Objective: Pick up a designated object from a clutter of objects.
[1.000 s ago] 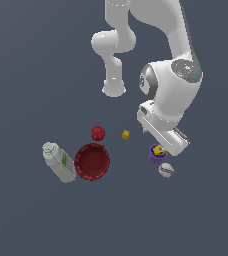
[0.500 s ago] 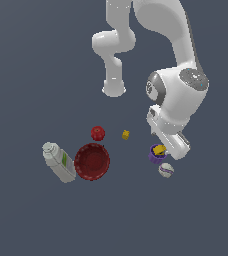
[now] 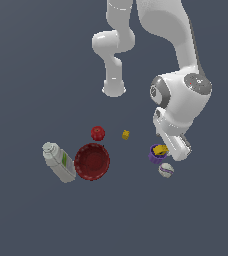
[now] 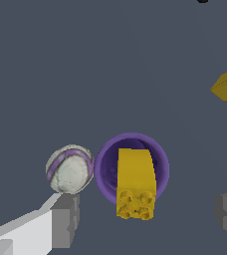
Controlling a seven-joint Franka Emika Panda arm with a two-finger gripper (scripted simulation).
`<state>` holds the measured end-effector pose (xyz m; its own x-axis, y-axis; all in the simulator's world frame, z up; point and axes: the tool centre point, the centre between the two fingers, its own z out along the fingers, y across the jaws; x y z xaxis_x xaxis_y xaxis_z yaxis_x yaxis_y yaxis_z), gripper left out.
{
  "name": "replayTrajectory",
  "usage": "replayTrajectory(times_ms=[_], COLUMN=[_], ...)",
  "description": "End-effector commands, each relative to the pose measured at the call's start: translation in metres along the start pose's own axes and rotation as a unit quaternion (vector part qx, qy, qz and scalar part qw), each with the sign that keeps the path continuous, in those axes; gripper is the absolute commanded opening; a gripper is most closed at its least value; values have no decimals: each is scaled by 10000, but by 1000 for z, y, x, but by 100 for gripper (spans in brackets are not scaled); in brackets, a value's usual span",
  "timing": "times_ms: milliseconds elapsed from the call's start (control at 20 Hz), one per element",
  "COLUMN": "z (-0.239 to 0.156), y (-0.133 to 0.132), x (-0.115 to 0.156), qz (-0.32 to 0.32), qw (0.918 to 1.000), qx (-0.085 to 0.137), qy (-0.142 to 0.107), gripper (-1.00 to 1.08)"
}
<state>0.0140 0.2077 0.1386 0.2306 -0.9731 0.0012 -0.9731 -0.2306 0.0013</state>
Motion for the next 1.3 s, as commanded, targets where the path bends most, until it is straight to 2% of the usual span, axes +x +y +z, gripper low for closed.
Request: replayTrajectory(times_ms=[0, 450, 900, 1150, 1200, 1250], z=[2, 7, 46, 54, 54, 54], y=[0, 0, 1, 0, 0, 0], x=[-3, -5, -5, -5, -5, -5], qz=[95, 140, 153, 158, 158, 158], qw=[10000, 9999, 9999, 9999, 9999, 9999], qx=[5, 5, 6, 6, 6, 6], qy=[-3, -6, -7, -6, -6, -6], gripper=[100, 100, 100, 100, -100, -100])
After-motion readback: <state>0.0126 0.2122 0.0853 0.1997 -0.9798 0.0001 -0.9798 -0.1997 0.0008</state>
